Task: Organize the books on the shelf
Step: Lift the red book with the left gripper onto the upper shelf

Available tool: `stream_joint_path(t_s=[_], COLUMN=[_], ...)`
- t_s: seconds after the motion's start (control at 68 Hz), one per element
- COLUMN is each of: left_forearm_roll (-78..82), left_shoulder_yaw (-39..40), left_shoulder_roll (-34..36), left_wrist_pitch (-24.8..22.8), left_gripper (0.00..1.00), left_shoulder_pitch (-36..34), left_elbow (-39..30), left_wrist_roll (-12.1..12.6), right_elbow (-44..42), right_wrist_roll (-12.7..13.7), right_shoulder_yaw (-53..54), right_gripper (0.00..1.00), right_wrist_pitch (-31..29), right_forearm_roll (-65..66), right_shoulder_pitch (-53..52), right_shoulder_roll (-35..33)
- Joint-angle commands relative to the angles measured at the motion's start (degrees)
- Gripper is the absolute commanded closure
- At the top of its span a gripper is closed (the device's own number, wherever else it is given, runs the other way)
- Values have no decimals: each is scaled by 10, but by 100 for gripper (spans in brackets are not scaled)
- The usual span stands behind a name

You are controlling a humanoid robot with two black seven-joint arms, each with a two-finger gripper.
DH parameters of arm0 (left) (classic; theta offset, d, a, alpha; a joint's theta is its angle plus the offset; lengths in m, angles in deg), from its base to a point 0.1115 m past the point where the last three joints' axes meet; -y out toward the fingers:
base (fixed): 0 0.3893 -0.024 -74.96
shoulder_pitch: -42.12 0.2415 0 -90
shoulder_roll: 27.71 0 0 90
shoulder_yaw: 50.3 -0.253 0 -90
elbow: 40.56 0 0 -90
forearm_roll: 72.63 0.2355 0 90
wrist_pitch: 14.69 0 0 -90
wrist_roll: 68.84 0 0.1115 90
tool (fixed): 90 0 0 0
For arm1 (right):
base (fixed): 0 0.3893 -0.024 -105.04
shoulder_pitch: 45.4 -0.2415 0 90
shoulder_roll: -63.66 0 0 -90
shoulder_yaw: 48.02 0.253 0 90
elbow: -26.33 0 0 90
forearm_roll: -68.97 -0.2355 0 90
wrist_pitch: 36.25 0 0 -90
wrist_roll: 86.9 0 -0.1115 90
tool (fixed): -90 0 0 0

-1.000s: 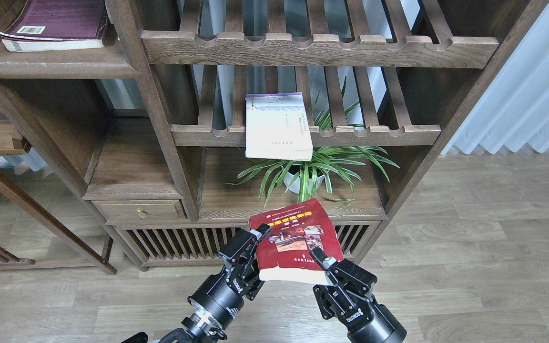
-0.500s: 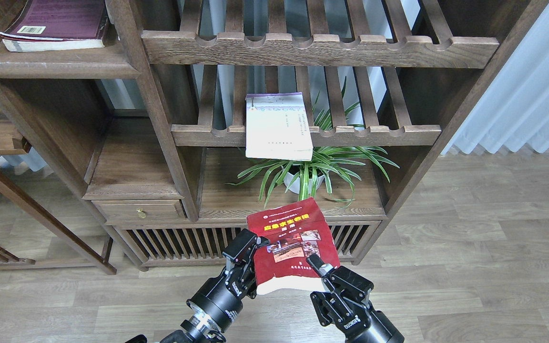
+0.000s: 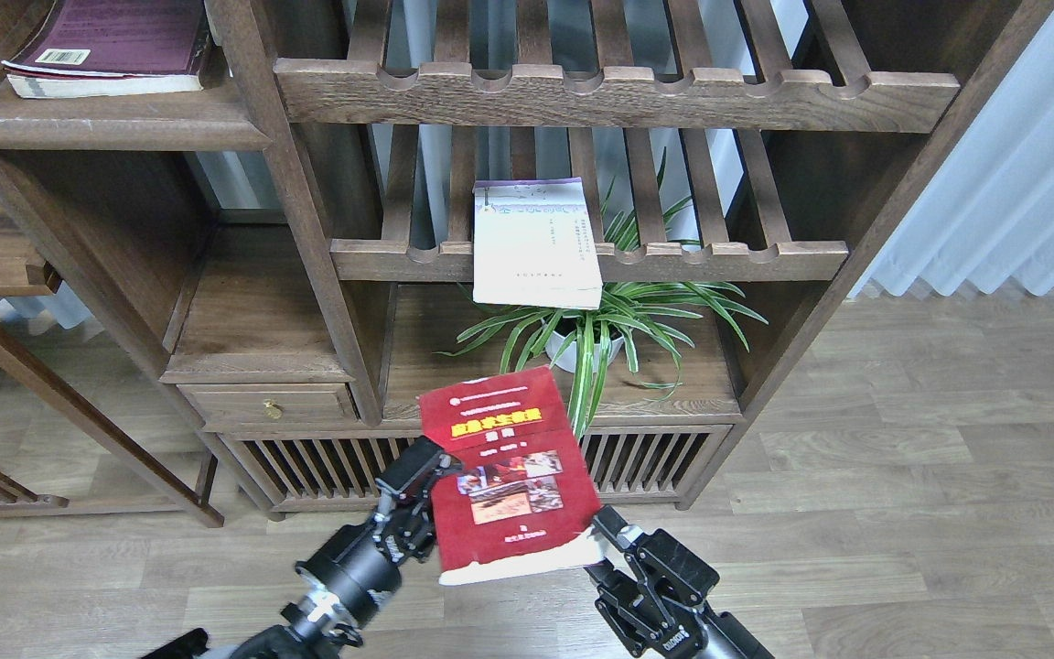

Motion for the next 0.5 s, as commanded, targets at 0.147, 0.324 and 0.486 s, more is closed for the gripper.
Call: stream_joint_path(t_s=[0.147, 0.324, 0.486], left_forearm_roll=[124, 122, 117], left_shoulder_yaw=[123, 193, 266], left_shoulder_roll=[113, 191, 243], left_wrist_pitch=[0, 0, 0], left_gripper=[96, 96, 96], left_shoulder_pitch=[20, 24, 26], left_elbow=[-26, -69, -118], left_wrist_roll=[11, 11, 5], right_elbow=[-31, -32, -35], right_wrist_roll=[0, 0, 0], right_shoulder_yaw=[4, 7, 7], right_gripper=[1, 1, 1], right_wrist_pitch=[0, 0, 0], right_forearm_roll=[11, 13, 13], right_shoulder_pitch=[-9, -13, -13], right_shoulder_roll=[-2, -2, -1])
